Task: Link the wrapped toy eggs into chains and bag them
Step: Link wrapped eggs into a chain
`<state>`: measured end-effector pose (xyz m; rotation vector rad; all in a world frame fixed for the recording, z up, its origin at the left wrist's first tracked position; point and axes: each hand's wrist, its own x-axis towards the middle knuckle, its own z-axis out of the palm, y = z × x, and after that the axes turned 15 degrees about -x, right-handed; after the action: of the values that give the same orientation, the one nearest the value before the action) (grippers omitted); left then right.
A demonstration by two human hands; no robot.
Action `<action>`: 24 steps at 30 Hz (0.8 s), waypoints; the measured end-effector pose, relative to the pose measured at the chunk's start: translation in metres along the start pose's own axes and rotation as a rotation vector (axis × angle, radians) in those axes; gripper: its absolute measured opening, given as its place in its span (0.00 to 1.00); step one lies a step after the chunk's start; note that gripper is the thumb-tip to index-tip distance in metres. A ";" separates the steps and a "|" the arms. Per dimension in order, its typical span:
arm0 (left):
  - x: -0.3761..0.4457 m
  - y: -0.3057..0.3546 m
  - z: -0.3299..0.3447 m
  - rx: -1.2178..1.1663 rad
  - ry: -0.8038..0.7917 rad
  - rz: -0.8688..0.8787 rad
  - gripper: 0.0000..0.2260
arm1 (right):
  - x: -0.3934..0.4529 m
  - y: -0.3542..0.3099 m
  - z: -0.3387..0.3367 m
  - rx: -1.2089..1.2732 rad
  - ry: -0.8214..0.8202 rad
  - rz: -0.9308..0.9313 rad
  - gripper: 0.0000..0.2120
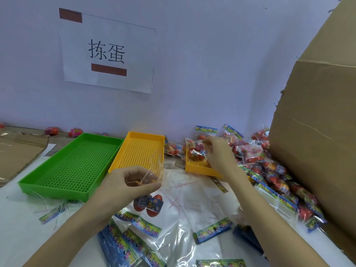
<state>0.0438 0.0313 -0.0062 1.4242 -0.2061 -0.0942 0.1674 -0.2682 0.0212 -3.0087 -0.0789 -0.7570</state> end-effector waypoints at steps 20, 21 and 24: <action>-0.002 0.005 0.002 -0.004 0.021 -0.018 0.16 | 0.031 0.009 0.030 -0.086 -0.063 0.204 0.23; -0.003 0.005 0.003 -0.004 0.025 -0.019 0.16 | 0.032 0.011 0.032 -0.095 -0.094 0.194 0.18; -0.002 0.003 0.003 -0.004 0.050 -0.008 0.15 | 0.034 0.010 0.033 -0.087 -0.240 0.125 0.19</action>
<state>0.0408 0.0290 -0.0034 1.4215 -0.1587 -0.0650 0.2133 -0.2748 0.0075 -3.1353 0.1381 -0.3964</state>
